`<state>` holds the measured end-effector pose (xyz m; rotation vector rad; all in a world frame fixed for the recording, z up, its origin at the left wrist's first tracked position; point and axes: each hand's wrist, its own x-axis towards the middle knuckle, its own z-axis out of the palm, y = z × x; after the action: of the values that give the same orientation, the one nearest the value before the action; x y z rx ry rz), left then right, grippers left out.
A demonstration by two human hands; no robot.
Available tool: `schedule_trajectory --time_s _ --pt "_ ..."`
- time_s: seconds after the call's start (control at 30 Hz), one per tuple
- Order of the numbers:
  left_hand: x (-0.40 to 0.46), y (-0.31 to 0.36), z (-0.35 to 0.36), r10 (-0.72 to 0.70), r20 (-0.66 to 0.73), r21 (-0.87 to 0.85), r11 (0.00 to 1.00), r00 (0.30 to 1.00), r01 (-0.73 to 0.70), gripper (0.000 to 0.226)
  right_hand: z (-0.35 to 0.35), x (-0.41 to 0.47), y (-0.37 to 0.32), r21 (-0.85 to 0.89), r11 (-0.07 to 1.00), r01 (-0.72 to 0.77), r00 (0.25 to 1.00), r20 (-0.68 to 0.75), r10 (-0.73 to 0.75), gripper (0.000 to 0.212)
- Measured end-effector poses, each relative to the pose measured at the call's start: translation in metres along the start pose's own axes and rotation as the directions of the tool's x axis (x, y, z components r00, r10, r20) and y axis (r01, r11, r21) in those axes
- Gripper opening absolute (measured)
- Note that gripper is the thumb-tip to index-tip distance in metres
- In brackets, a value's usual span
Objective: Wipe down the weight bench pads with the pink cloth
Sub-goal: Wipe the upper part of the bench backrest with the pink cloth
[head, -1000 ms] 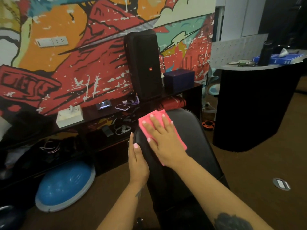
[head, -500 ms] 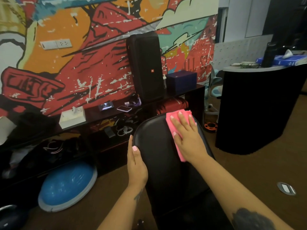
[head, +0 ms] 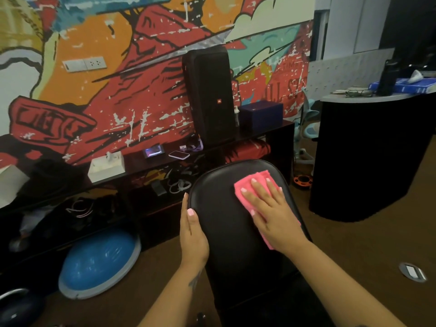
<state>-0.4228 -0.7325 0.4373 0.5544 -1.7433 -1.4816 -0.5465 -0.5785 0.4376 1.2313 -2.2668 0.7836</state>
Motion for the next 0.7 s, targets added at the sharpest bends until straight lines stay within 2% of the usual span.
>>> schedule_trajectory --time_s 0.17,0.3,0.4,0.53,0.63,0.7 --pt "0.0 0.0 0.0 0.005 0.002 0.007 1.0 1.0 -0.005 0.058 -0.006 0.012 0.011 0.037 0.971 -0.238 0.971 -0.025 0.239 0.054" --pt "0.002 -0.001 -0.002 0.008 -0.005 0.005 1.0 1.0 -0.008 0.057 -0.011 0.039 0.004 0.046 0.947 -0.318 0.946 -0.043 0.32 0.054" --pt "0.002 -0.001 -0.003 0.018 -0.009 0.002 1.0 1.0 -0.018 0.051 -0.011 0.042 -0.007 0.042 0.969 -0.245 0.969 -0.018 0.246 0.054" --pt "0.004 -0.004 -0.002 0.034 -0.026 0.007 0.999 0.999 -0.033 0.052 -0.001 0.011 -0.017 0.0 0.999 -0.038 0.997 0.07 0.038 0.054" --pt "0.003 -0.002 0.0 0.038 -0.025 0.016 0.999 0.999 -0.038 0.056 0.002 -0.019 -0.004 0.007 1.0 -0.014 0.995 0.096 0.014 0.054" --pt "0.003 -0.001 0.0 0.041 -0.029 0.024 0.999 0.999 -0.041 0.052 -0.003 -0.03 0.007 0.014 0.998 -0.057 0.995 0.087 0.056 0.053"
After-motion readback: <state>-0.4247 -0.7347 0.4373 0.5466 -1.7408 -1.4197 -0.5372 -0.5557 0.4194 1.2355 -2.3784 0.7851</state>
